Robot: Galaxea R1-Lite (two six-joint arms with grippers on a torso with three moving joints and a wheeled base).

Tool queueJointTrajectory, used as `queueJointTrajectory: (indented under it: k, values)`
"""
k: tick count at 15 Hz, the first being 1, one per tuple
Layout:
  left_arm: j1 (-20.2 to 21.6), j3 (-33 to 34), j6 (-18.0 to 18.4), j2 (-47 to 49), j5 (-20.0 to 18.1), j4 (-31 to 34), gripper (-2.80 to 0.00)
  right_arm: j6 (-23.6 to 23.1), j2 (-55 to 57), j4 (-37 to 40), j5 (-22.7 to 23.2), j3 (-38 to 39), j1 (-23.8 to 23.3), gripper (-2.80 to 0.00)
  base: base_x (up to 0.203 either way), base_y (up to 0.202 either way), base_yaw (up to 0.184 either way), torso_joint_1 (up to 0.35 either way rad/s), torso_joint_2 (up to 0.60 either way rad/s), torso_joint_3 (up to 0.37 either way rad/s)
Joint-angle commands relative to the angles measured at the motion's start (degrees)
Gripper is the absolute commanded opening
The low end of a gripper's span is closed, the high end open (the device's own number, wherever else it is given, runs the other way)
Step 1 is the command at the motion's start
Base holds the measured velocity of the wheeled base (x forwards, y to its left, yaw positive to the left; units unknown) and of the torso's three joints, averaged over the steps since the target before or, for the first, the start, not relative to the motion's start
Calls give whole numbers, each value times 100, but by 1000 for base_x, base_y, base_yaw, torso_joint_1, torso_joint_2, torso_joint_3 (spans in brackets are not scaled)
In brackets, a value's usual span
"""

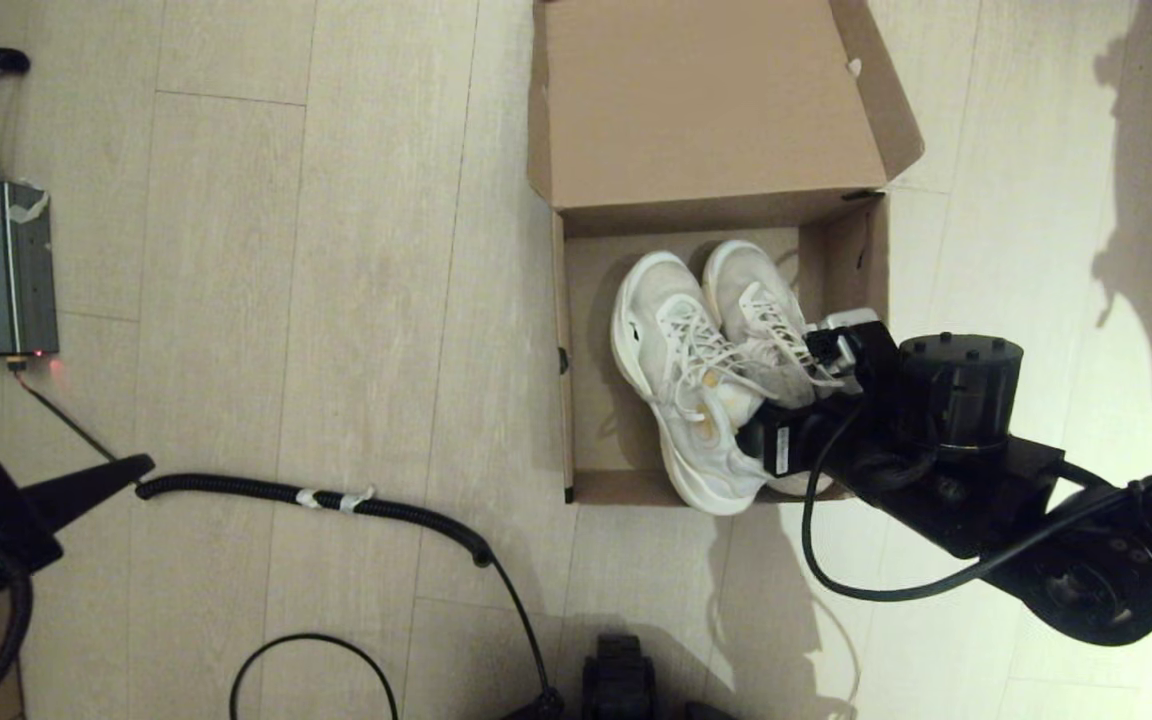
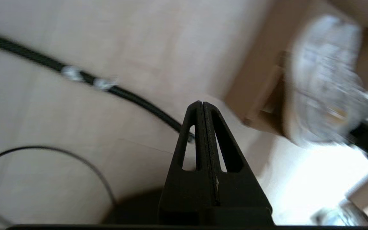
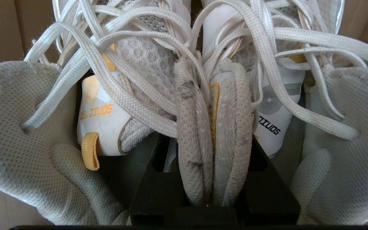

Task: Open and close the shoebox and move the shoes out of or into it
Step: Put the shoes into the shoe box

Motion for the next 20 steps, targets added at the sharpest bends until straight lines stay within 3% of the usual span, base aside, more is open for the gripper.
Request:
queueJointTrajectory:
  k: [1, 2, 8, 10, 13, 14, 18, 20]
  values:
    - [-101, 9, -12, -314, -113, 101, -280, 0, 133, -26, 3, 10, 2, -280, 0, 0, 0, 0, 0, 0]
    - [-102, -36, -11, -331, -125, 283, -280, 0, 226, -26, -6, -15, 2, 0, 0, 0, 0, 0, 0, 0]
    - [-102, -93, 7, -390, -82, 387, -280, -19, 72, -65, -377, 18, 31, 0, 0, 0, 0, 0, 0, 0]
    - [-120, -195, 88, -455, -101, 881, -280, 9, -453, 33, -493, 78, 62, 0, 0, 0, 0, 0, 0, 0]
    - [-762, -251, 101, -252, -197, 1343, -280, 179, -1475, 395, -862, 323, -1, 0, 0, 0, 0, 0, 0, 0]
    - [-1046, -282, 101, -14, -169, 1349, -280, 207, -1845, 504, -934, 483, -132, -280, 0, 0, 0, 0, 0, 0]
    - [-1736, -559, 165, 1061, -37, 1207, -280, 227, -2467, 921, -1195, 881, -1390, -280, 0, 0, 0, 0, 0, 0]
    - [-2099, -766, 301, 1627, 89, 1002, -280, 214, -2219, 985, -1230, 802, -1719, -280, 0, 0, 0, 0, 0, 0]
